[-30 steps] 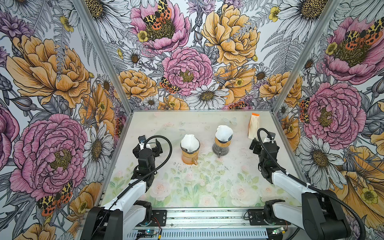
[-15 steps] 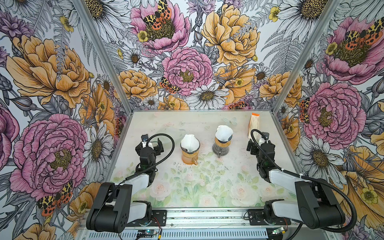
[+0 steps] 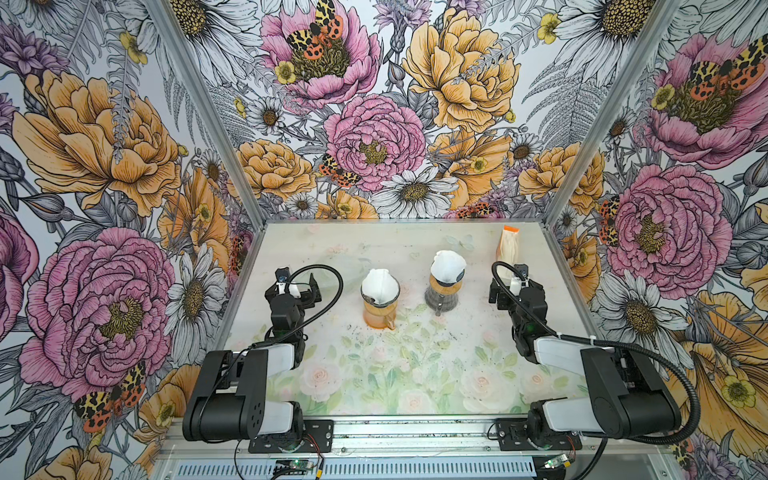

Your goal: Place the coffee filter in the dripper

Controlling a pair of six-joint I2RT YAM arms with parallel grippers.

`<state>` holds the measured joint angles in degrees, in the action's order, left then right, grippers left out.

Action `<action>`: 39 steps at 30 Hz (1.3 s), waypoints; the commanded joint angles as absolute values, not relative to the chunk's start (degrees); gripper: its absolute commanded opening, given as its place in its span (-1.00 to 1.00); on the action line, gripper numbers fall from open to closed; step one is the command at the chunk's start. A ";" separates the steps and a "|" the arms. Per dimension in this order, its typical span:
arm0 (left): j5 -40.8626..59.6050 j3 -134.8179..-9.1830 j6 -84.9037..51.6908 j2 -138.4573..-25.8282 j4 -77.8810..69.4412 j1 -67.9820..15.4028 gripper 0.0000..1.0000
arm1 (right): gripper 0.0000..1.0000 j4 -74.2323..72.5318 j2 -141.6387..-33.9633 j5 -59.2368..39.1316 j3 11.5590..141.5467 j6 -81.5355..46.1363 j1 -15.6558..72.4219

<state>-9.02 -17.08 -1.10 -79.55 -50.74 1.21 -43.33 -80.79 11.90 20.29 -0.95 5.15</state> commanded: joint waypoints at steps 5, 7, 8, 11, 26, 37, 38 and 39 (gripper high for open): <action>-0.77 -17.75 -2.52 -82.71 -55.87 4.07 0.97 | 0.99 -55.18 -85.87 10.56 18.60 -1.87 2.53; 0.66 -16.78 -2.05 -84.63 -59.49 4.04 0.97 | 0.99 -57.16 -88.09 9.92 18.74 -1.21 2.55; 1.10 -16.47 -1.88 -85.50 -61.00 4.12 0.97 | 0.99 -55.99 -87.81 9.84 19.18 -1.59 2.48; 0.90 -15.95 -1.94 -87.96 -64.12 4.08 0.97 | 0.99 -53.76 -87.65 9.91 20.09 -2.01 2.28; -2.89 -21.04 -1.21 -88.85 -54.98 2.20 0.97 | 0.99 -50.38 -87.98 9.55 22.04 -3.54 0.97; -3.85 -21.07 -1.03 -88.83 -54.91 1.89 0.97 | 0.99 -52.07 -87.87 18.82 21.12 -7.08 0.83; -3.87 -21.01 -1.04 -88.78 -54.97 1.96 0.97 | 0.99 -51.79 -87.74 18.88 21.10 -7.18 0.84; -3.85 -21.02 -1.06 -88.86 -54.91 1.86 0.97 | 0.99 -51.88 -87.78 18.91 21.10 -7.14 0.83</action>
<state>-2.52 -20.40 -1.50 -89.12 -54.63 2.35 -50.02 -87.53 15.92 20.80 -5.37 1.13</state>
